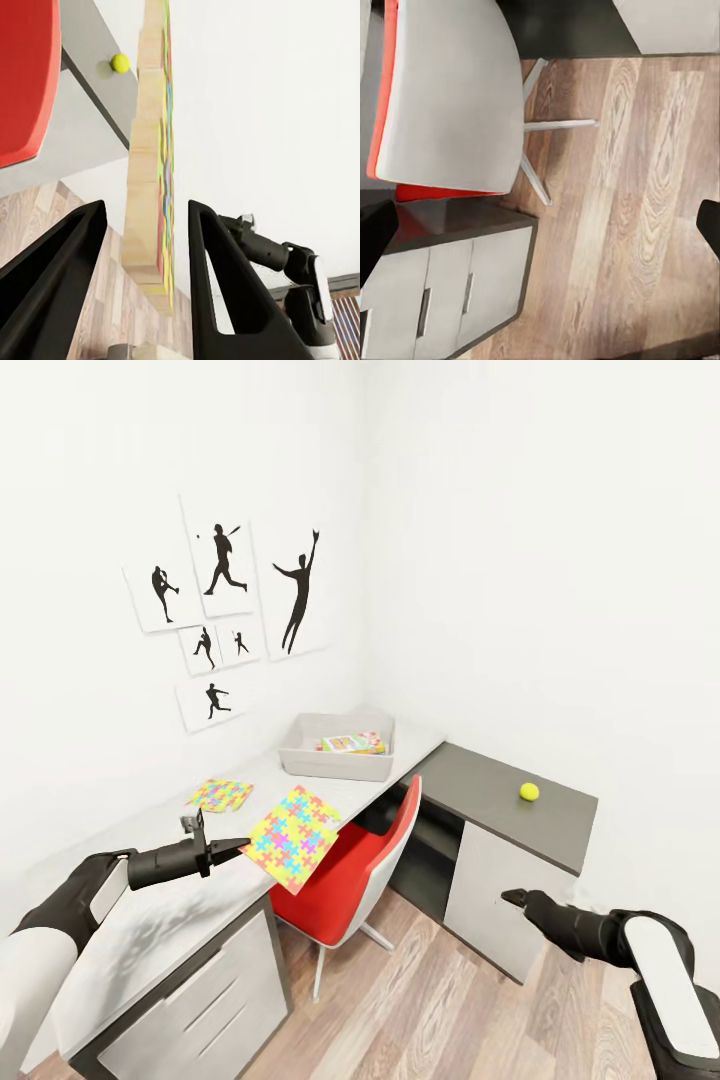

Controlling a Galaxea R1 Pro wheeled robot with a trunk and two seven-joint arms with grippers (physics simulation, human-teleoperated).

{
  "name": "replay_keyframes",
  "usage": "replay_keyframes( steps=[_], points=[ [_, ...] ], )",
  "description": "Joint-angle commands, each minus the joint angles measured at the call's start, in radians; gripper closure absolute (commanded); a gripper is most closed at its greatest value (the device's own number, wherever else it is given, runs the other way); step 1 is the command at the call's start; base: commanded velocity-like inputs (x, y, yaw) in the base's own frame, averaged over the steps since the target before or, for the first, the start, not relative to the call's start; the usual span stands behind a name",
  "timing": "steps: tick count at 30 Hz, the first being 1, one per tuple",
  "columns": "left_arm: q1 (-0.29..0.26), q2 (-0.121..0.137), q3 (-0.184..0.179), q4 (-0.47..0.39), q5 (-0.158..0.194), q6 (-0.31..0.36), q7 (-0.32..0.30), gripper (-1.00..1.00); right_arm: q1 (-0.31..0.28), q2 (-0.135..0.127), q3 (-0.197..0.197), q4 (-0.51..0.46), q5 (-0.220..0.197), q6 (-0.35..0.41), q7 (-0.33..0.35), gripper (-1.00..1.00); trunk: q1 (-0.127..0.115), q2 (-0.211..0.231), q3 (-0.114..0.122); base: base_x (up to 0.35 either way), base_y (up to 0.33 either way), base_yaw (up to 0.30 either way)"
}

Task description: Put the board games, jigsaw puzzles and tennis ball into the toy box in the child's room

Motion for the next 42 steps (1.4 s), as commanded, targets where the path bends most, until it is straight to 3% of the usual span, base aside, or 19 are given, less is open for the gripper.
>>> replay_keyframes(
  steps=[1, 4, 8, 20, 22, 26, 29, 42],
  points=[
    [-0.001, 0.000, 0.000, 0.000, 0.002, 0.008, 0.000, 1.00, -0.028, -0.028, 0.005, -0.002, -0.013, 0.003, -0.020, -1.00, 0.001, -0.002, -0.002, 0.000, 0.000, 0.000],
    [-0.001, 0.000, 0.000, 0.001, 0.003, 0.008, 0.000, 1.00, -0.142, -0.113, 0.034, 0.025, -0.019, 0.003, -0.034, -1.00, 0.001, -0.002, -0.002, 0.000, 0.000, 0.000],
    [-0.001, 0.000, 0.000, 0.000, 0.003, 0.008, 0.000, 1.00, -0.226, -0.150, 0.080, 0.087, -0.024, 0.003, -0.038, -1.00, 0.001, -0.002, -0.002, 0.000, 0.000, 0.000],
    [-0.002, 0.001, 0.011, -0.002, 0.003, 0.007, -0.001, 1.00, -0.255, -0.158, 0.096, 0.094, -0.027, 0.003, -0.039, -1.00, 0.001, -0.002, 0.000, 0.034, -0.034, 0.149],
    [-0.003, 0.002, 0.031, -0.029, 0.004, 0.013, -0.011, 1.00, -0.256, -0.158, 0.096, 0.094, -0.027, 0.003, -0.039, -1.00, 0.001, -0.002, 0.001, 0.004, -0.004, 0.279],
    [-0.004, 0.003, 0.084, -0.122, 0.003, 0.025, -0.087, 1.00, -0.257, -0.153, 0.097, 0.094, -0.027, 0.003, -0.040, -1.00, 0.001, -0.002, 0.001, 0.001, -0.001, 0.286],
    [-0.004, 0.003, 0.101, -0.147, 0.003, 0.034, -0.108, 1.00, -0.260, -0.151, 0.097, 0.094, -0.027, 0.003, -0.040, -1.00, 0.001, -0.002, 0.001, 0.000, -0.049, 0.288],
    [-0.004, -0.003, 0.105, -0.157, -0.003, 0.039, -0.108, 1.00, -0.254, -0.153, 0.094, 0.090, -0.027, 0.003, -0.038, -1.00, 0.001, -0.002, 0.001, 0.023, -0.161, 0.054]
  ],
)
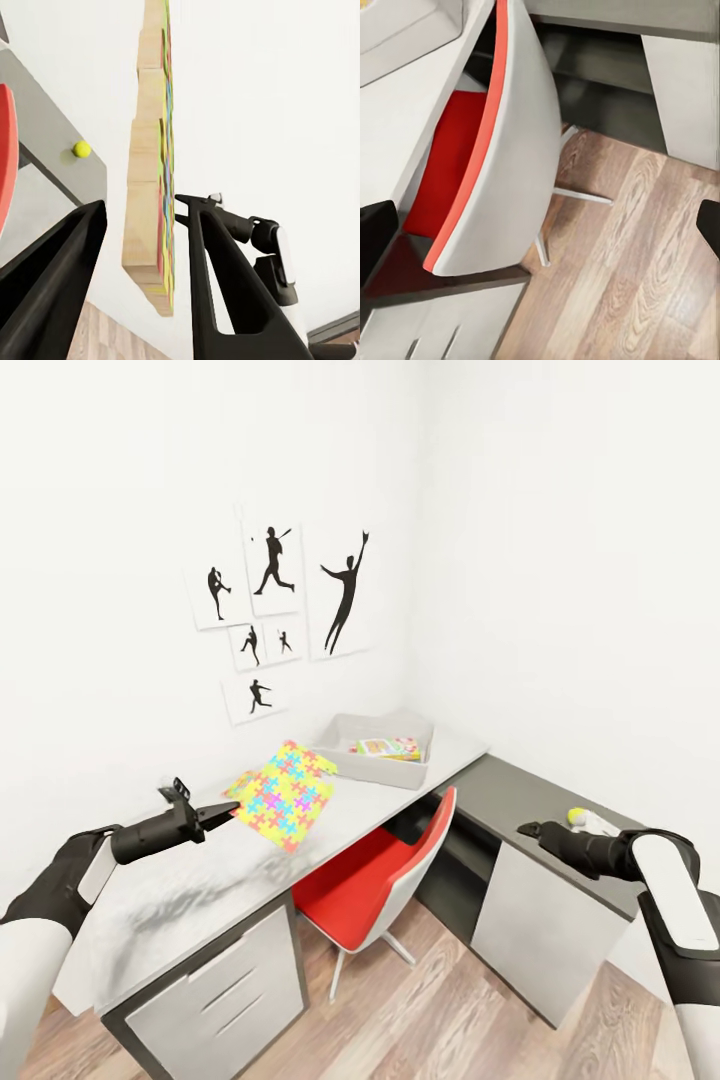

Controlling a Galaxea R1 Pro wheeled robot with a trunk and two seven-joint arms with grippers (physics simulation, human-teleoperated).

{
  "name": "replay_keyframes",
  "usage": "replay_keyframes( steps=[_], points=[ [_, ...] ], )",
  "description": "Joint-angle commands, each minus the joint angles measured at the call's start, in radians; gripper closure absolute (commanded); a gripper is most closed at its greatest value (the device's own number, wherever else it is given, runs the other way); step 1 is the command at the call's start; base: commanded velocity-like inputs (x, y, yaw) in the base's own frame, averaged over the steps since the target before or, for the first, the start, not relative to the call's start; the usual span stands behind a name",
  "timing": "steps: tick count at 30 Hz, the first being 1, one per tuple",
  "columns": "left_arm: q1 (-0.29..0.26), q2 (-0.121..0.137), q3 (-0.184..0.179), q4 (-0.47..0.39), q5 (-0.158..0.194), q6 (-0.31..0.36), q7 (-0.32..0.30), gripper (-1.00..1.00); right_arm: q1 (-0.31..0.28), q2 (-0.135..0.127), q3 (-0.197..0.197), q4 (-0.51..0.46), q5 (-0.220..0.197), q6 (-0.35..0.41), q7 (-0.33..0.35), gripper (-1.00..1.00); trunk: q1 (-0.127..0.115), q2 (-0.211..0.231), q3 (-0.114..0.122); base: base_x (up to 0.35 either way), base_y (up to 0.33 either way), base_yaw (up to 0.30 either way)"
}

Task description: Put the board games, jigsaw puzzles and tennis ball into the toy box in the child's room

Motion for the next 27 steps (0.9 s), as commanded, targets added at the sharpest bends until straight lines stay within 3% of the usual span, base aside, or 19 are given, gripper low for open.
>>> replay_keyframes(
  steps=[1, 16, 27],
  points=[
    [-0.001, 0.000, 0.000, 0.000, 0.001, 0.010, -0.001, 1.00, -0.001, -0.002, 0.000, -0.001, -0.011, 0.002, -0.010, -1.00, 0.001, -0.002, -0.002, 0.120, -0.186, 0.001],
    [-0.001, 0.000, 0.000, 0.000, 0.003, 0.010, 0.001, 1.00, -0.001, 0.004, -0.001, -0.001, -0.012, 0.002, -0.009, -1.00, 0.001, -0.002, -0.002, 0.227, -0.075, 0.002],
    [-0.001, 0.000, 0.000, 0.000, 0.004, 0.010, 0.000, 1.00, -0.003, 0.006, 0.000, -0.002, -0.013, 0.002, -0.009, -1.00, 0.001, -0.002, -0.002, 0.250, -0.202, 0.237]
  ],
)
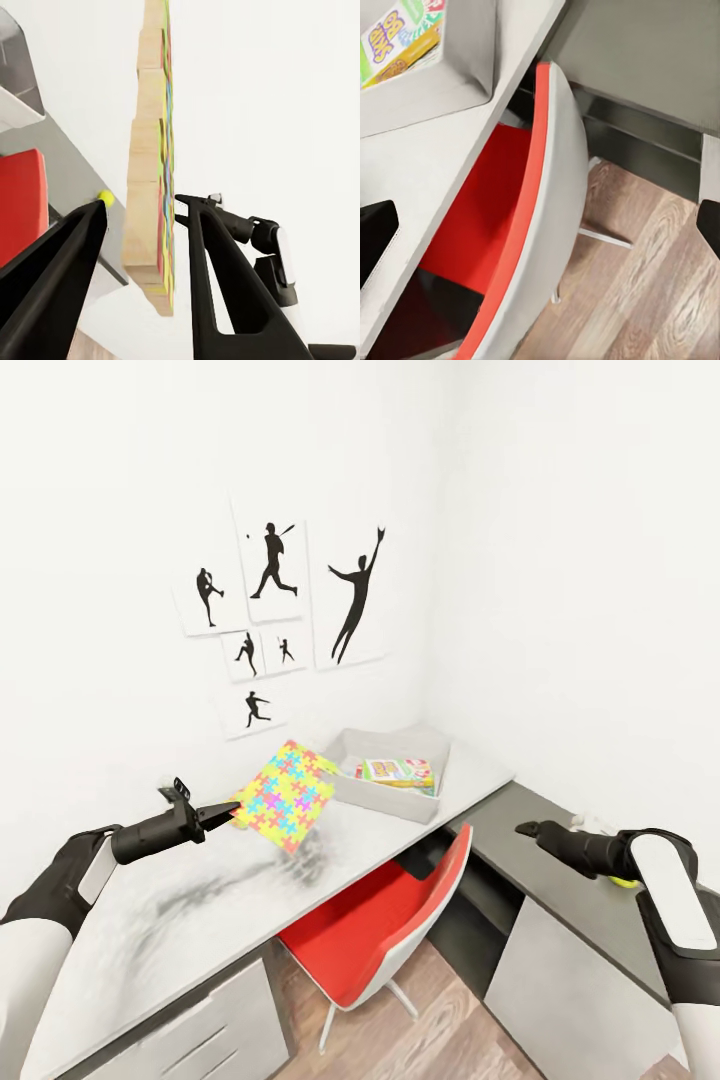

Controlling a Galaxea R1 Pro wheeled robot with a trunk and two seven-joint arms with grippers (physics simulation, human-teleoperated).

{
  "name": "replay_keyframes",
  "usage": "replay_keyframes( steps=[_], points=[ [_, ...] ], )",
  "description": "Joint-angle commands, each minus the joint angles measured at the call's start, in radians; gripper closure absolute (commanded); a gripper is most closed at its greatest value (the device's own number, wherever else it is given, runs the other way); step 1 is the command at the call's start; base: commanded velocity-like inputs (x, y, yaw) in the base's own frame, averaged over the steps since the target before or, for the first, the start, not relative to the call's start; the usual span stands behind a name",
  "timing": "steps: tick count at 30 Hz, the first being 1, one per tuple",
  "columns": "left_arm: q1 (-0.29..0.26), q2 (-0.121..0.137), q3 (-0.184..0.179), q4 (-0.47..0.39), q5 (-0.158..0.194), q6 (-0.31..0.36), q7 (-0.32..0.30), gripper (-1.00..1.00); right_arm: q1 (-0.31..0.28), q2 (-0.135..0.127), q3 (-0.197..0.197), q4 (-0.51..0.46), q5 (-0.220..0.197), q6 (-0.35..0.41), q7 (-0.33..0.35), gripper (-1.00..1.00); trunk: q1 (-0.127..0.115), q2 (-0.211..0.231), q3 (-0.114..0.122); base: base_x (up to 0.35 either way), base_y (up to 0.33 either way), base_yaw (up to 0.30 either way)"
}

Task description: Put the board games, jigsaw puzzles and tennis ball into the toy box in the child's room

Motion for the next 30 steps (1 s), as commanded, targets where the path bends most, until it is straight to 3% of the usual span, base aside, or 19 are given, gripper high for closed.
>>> replay_keyframes(
  steps=[1, 15, 30],
  points=[
    [-0.001, 0.000, 0.000, 0.000, 0.002, 0.010, -0.001, 1.00, -0.001, 0.000, -0.001, -0.001, -0.010, 0.003, -0.010, -1.00, 0.001, -0.002, -0.002, 0.244, -0.211, 0.280],
    [-0.001, 0.000, 0.000, 0.000, 0.003, 0.010, -0.002, 1.00, -0.001, -0.001, -0.001, -0.001, -0.010, 0.003, -0.010, -1.00, 0.001, -0.002, -0.002, 0.227, -0.223, 0.259],
    [-0.001, 0.000, 0.001, 0.000, 0.004, 0.010, -0.005, 1.00, 0.001, -0.005, -0.002, -0.001, -0.010, 0.003, -0.010, -1.00, 0.001, -0.002, 0.003, 0.150, -0.243, -0.037]
  ],
)
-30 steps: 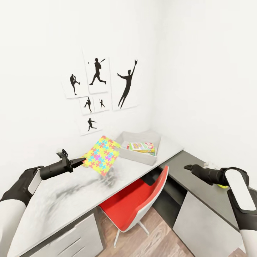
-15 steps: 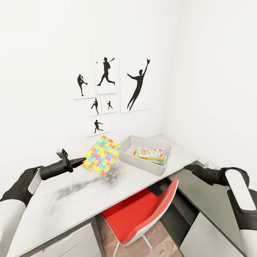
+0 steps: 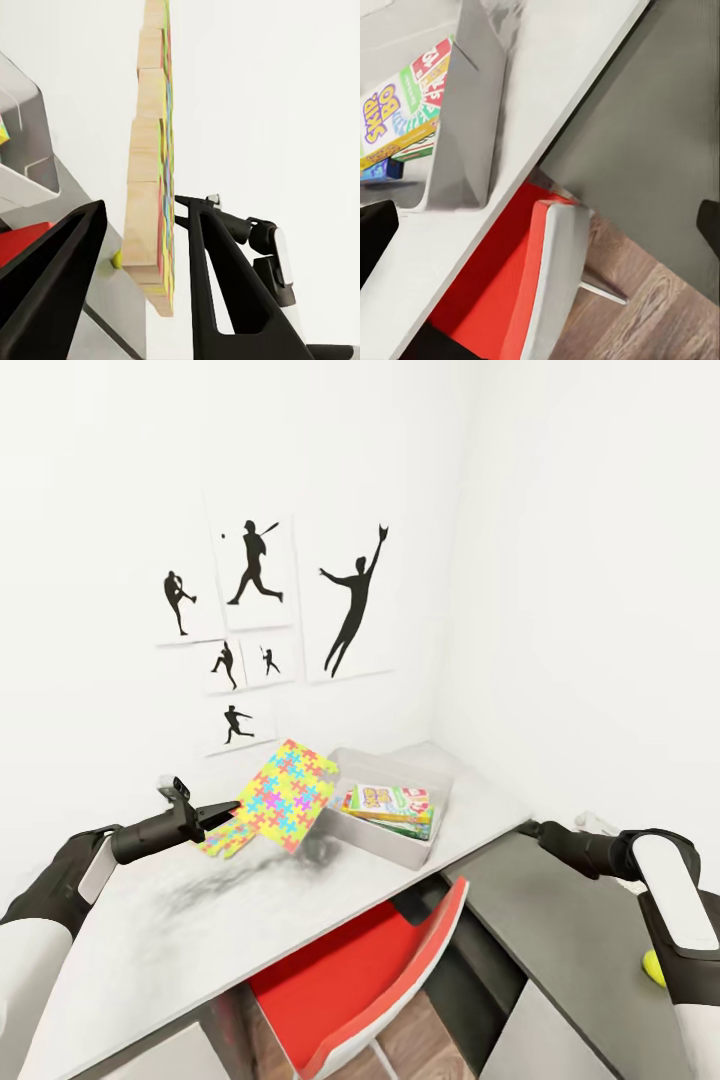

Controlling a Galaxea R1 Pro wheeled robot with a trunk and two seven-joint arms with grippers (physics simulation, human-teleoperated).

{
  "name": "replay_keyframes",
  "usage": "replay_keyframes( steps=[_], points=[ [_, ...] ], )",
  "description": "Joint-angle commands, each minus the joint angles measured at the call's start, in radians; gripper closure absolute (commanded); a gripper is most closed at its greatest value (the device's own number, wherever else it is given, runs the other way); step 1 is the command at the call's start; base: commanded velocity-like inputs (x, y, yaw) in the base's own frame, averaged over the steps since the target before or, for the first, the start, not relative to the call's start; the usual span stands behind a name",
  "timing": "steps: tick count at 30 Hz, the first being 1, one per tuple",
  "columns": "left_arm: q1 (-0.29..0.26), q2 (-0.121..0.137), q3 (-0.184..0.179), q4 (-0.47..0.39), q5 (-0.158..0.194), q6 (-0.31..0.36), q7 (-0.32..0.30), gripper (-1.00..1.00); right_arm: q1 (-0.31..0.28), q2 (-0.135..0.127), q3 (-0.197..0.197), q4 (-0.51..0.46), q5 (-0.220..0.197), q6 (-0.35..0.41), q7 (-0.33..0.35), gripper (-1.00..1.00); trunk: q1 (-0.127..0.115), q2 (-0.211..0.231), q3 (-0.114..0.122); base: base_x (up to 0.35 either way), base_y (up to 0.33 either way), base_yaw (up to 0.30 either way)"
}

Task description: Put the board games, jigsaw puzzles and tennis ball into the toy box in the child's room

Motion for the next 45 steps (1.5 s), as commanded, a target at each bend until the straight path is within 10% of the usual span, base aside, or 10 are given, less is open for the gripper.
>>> replay_keyframes(
  steps=[1, 45],
  points=[
    [-0.001, 0.000, 0.000, 0.000, 0.002, 0.010, -0.001, 1.00, -0.001, 0.000, 0.000, -0.001, -0.010, 0.003, -0.010, -1.00, 0.001, -0.002, -0.002, 0.164, -0.092, -0.053],
    [-0.001, 0.000, 0.000, 0.000, 0.002, 0.005, -0.005, 1.00, 0.003, 0.003, -0.001, -0.010, -0.010, 0.003, -0.007, -1.00, 0.001, -0.002, 0.004, 0.146, -0.039, 0.050]
  ],
)
